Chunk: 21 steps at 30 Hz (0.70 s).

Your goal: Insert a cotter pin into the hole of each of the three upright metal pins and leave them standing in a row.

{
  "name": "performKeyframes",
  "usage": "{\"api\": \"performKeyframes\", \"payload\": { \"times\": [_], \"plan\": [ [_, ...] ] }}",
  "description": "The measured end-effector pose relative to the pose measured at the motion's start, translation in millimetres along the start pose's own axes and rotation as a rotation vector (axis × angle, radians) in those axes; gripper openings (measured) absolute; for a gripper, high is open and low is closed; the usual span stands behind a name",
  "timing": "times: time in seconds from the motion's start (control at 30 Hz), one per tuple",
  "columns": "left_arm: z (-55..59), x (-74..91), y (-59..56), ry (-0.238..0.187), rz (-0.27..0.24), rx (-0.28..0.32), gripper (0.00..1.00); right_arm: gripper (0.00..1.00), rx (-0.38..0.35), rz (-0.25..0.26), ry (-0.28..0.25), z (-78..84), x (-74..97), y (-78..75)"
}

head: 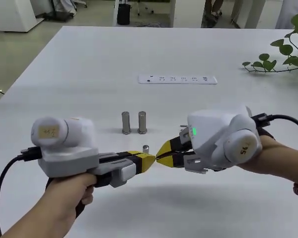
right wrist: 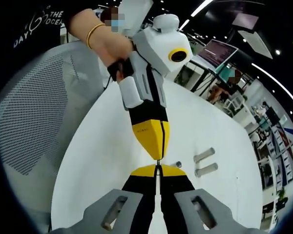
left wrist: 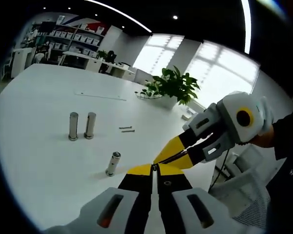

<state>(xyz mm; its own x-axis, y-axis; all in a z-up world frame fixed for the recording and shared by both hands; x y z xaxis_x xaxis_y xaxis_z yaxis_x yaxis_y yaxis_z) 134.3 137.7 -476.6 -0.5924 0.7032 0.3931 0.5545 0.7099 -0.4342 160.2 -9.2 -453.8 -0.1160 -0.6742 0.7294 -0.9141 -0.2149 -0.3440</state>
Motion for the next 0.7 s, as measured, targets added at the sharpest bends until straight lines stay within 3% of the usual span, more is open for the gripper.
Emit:
{"api": "performKeyframes", "payload": {
  "times": [0.3,0.33,0.7],
  "plan": [
    [2.3,0.2,0.3,-0.004,0.008,0.007,0.0,0.0,-0.018,0.003,-0.005,0.5,-1.0,1.5],
    [1.8,0.0,0.1,-0.013,0.015,-0.015,0.0,0.0,-0.026,0.005,-0.006,0.6,-1.2,1.5],
    [1.1,1.4,0.4,-0.021,0.032,-0.089,0.0,0.0,-0.172,0.006,-0.071,7.5,0.0,2.2]
  ]
}}
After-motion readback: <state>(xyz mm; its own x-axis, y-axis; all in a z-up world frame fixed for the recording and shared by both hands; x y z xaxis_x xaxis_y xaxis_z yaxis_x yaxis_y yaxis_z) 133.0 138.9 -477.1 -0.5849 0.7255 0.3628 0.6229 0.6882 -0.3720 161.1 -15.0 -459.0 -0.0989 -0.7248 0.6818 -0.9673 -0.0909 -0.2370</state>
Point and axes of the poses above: the centre of the closed fingertips' face, and the gripper's own axes: x roughly backward along the fingers, y roughly to its left, z roughly out of its underside, the point moved 10 cm from there along x, roughly backward along the fingers, and after that the axes turned 7 degrees about -z, right-handed, at the moved point
